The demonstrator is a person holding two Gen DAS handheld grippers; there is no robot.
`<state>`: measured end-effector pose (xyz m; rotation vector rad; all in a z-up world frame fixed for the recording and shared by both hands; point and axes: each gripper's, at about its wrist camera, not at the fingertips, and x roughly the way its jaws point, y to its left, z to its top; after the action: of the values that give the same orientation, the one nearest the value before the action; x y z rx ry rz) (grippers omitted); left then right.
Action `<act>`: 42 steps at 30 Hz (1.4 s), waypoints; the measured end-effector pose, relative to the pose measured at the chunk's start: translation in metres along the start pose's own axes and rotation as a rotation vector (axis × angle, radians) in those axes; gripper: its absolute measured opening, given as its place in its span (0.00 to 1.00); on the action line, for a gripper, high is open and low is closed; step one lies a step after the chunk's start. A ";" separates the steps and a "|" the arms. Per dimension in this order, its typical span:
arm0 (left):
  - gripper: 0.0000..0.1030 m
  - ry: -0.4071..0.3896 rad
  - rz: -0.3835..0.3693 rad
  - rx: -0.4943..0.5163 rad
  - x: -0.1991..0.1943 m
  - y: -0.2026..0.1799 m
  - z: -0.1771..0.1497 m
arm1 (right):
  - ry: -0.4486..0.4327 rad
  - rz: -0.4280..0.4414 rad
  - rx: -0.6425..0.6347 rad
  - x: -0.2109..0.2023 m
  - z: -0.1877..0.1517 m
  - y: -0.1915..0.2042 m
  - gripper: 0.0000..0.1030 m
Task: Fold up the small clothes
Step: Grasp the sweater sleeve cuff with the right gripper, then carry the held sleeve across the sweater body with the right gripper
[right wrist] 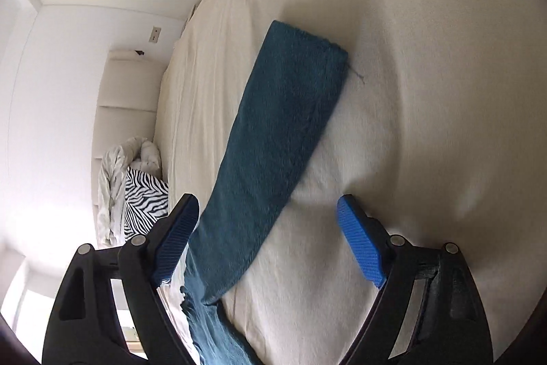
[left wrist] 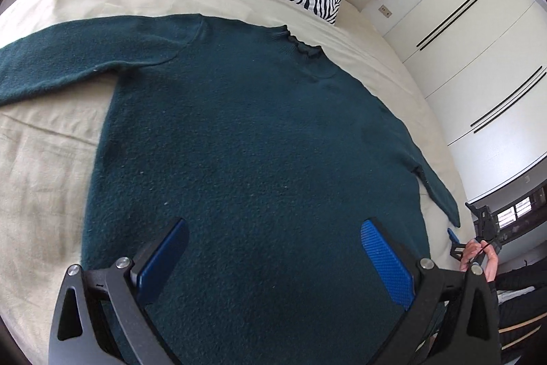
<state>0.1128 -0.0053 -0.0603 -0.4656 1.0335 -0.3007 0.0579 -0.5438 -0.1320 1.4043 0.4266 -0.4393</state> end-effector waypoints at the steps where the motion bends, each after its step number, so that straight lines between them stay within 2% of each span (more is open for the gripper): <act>1: 0.99 0.007 -0.017 -0.007 0.006 -0.002 0.002 | -0.009 0.008 0.001 0.004 0.010 -0.001 0.81; 2: 0.98 0.016 -0.035 -0.013 0.011 -0.004 0.003 | -0.014 0.014 -0.003 0.008 0.021 0.000 0.80; 4: 0.91 0.029 -0.049 -0.015 0.021 -0.009 0.006 | -0.019 0.021 -0.002 0.020 0.037 0.001 0.72; 6: 0.87 0.040 -0.048 -0.010 0.030 -0.012 0.008 | -0.023 0.023 0.023 0.031 0.057 -0.005 0.52; 7: 0.84 0.043 -0.056 -0.011 0.033 -0.013 0.009 | -0.030 0.019 0.034 0.035 0.066 -0.008 0.46; 9: 0.80 0.052 -0.066 -0.008 0.040 -0.015 0.014 | -0.046 -0.013 0.025 0.043 0.082 -0.010 0.24; 12: 0.79 0.056 -0.073 0.003 0.047 -0.015 0.021 | -0.053 -0.068 -0.063 0.050 0.091 0.000 0.08; 15: 0.79 0.053 -0.092 -0.004 0.050 -0.013 0.029 | -0.036 -0.060 -0.217 0.057 0.082 0.038 0.08; 17: 0.79 0.050 -0.113 -0.011 0.050 -0.012 0.035 | -0.015 -0.049 -0.372 0.062 0.060 0.080 0.07; 21: 0.79 0.037 -0.170 -0.047 0.051 -0.009 0.046 | 0.079 0.032 -0.680 0.074 -0.039 0.179 0.07; 25: 0.79 0.035 -0.246 -0.109 0.053 -0.004 0.055 | 0.225 0.092 -0.976 0.095 -0.180 0.239 0.07; 28: 0.79 0.049 -0.301 -0.150 0.058 0.002 0.056 | 0.335 0.079 -1.123 0.123 -0.276 0.241 0.07; 31: 0.80 0.082 -0.370 -0.198 0.068 0.004 0.056 | 0.490 0.000 -1.131 0.164 -0.340 0.216 0.08; 32: 0.80 0.098 -0.380 -0.212 0.073 0.003 0.057 | 0.528 -0.026 -1.130 0.175 -0.369 0.206 0.11; 33: 0.80 0.111 -0.390 -0.221 0.079 0.002 0.058 | 0.542 -0.041 -1.133 0.174 -0.385 0.192 0.19; 34: 0.80 0.122 -0.400 -0.227 0.084 0.000 0.059 | 0.535 -0.022 -1.144 0.169 -0.393 0.181 0.23; 35: 0.81 0.133 -0.411 -0.232 0.089 -0.003 0.059 | 0.512 0.010 -1.166 0.157 -0.400 0.172 0.34; 36: 0.83 0.145 -0.420 -0.236 0.094 -0.006 0.060 | 0.505 0.038 -1.181 0.146 -0.406 0.166 0.55; 38: 0.85 0.165 -0.431 -0.237 0.106 -0.014 0.063 | 0.524 0.086 -1.162 0.128 -0.407 0.158 0.70; 42: 0.87 0.183 -0.435 -0.251 0.119 -0.026 0.068 | 0.535 0.107 -1.110 0.103 -0.379 0.152 0.70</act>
<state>0.2290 -0.0657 -0.1077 -0.9062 1.1493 -0.6129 0.2160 -0.1541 -0.1038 0.4222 0.8539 0.2796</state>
